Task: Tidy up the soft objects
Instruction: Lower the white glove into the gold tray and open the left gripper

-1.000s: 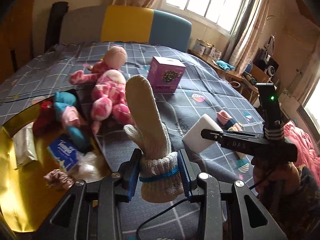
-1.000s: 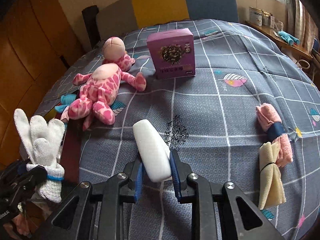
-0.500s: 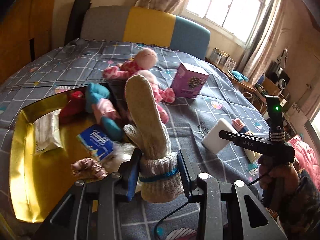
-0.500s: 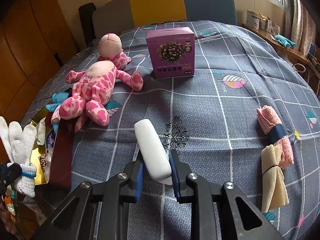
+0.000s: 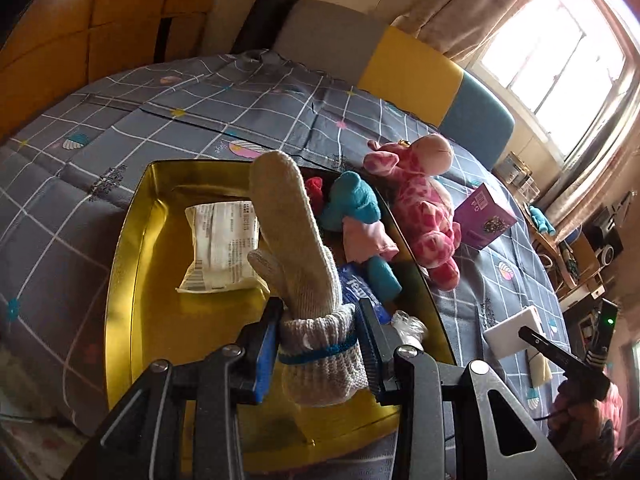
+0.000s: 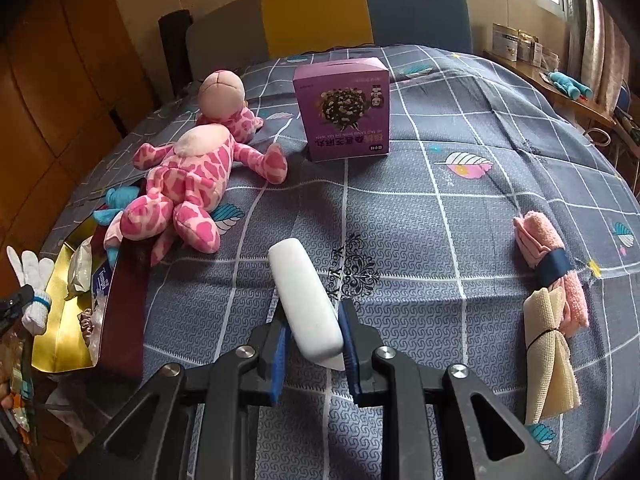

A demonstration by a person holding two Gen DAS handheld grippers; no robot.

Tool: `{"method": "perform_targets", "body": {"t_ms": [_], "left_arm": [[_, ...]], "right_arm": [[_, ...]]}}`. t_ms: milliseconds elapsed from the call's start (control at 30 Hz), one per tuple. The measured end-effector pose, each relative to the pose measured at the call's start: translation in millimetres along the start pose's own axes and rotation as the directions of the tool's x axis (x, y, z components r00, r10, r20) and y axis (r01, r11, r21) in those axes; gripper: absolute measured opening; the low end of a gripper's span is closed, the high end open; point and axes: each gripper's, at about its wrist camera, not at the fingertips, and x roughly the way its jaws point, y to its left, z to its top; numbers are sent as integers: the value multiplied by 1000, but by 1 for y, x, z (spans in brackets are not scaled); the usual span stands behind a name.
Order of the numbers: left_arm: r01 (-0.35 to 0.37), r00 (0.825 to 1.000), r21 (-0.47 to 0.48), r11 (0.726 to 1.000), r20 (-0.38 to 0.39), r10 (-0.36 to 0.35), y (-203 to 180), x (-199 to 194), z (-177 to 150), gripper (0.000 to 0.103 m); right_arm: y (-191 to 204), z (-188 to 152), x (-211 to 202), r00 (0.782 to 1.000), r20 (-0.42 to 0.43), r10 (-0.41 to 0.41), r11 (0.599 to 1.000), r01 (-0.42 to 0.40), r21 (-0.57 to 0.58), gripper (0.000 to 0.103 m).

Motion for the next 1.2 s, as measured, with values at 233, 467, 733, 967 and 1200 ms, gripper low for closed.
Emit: {"method": "perform_targets", "body": {"t_ms": [233, 467, 733, 967, 1200], "left_arm": [[-63, 997, 149, 987, -35, 69, -15, 41, 24, 39], [-106, 988, 184, 977, -94, 125, -9, 87, 36, 48], [-124, 991, 109, 986, -41, 129, -4, 80, 29, 65], [-185, 983, 83, 979, 20, 184, -7, 51, 15, 66], [-171, 984, 63, 983, 62, 167, -19, 17, -1, 66]], "right_arm": [[-3, 0, -1, 1000, 1, 3, 1000, -3, 13, 23], [-3, 1, -1, 1000, 1, -9, 1000, 9, 20, 23], [-3, 2, 0, 1000, 3, -24, 999, 24, 23, 23], [-3, 4, 1, 999, 8, -35, 999, 34, 27, 23], [0, 2, 0, 999, 13, -39, 999, 39, 16, 23]]}}
